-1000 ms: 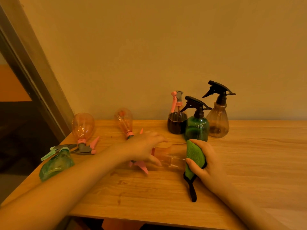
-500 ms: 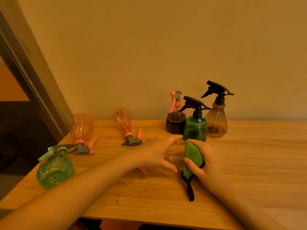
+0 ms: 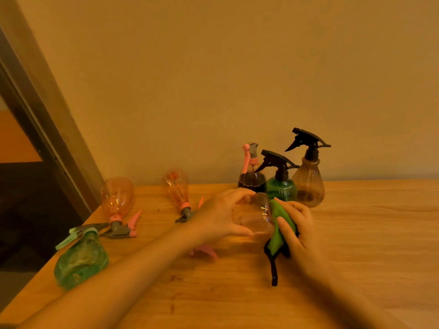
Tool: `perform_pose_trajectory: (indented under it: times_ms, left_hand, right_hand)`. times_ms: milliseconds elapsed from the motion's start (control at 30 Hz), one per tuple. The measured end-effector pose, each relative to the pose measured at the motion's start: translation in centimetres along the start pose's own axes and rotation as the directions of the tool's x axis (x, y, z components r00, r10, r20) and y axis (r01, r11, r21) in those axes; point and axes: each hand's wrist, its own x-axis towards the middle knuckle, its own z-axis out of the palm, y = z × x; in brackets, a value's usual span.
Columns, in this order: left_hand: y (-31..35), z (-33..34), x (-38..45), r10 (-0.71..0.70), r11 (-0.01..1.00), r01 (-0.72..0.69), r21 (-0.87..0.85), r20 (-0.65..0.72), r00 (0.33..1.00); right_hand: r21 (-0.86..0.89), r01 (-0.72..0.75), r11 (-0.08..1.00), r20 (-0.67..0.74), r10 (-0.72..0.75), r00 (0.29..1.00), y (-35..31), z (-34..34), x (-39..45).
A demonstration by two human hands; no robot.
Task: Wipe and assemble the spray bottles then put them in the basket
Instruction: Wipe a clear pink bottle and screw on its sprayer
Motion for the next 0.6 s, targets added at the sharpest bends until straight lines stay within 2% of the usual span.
perform_pose_trajectory:
  times_ms: [100,333,467,600]
  left_hand:
    - [-0.2,-0.8,0.3,0.022,1.0,-0.022,0.005,-0.063,0.998]
    - [-0.9,-1.5,0.4,0.013,0.986,-0.048,-0.157,-0.221,0.975]
    - [-0.4,-1.6,0.0,-0.021,0.957,-0.066,-0.283,-0.293,0.956]
    - [0.0,-1.6,-0.7,-0.084,0.893,-0.085,-0.442,-0.35,0.933]
  right_hand:
    - [0.001,0.056,0.998,-0.036,-0.056,0.998,-1.3,0.2,1.4]
    - [-0.018,0.178,0.984,-0.07,-0.179,0.981,-5.3,0.5,4.3]
    - [-0.073,0.245,0.967,0.053,-0.242,0.969,-7.0,1.2,4.7]
    - [-0.207,0.373,0.904,0.136,-0.351,0.927,-7.8,1.1,4.5]
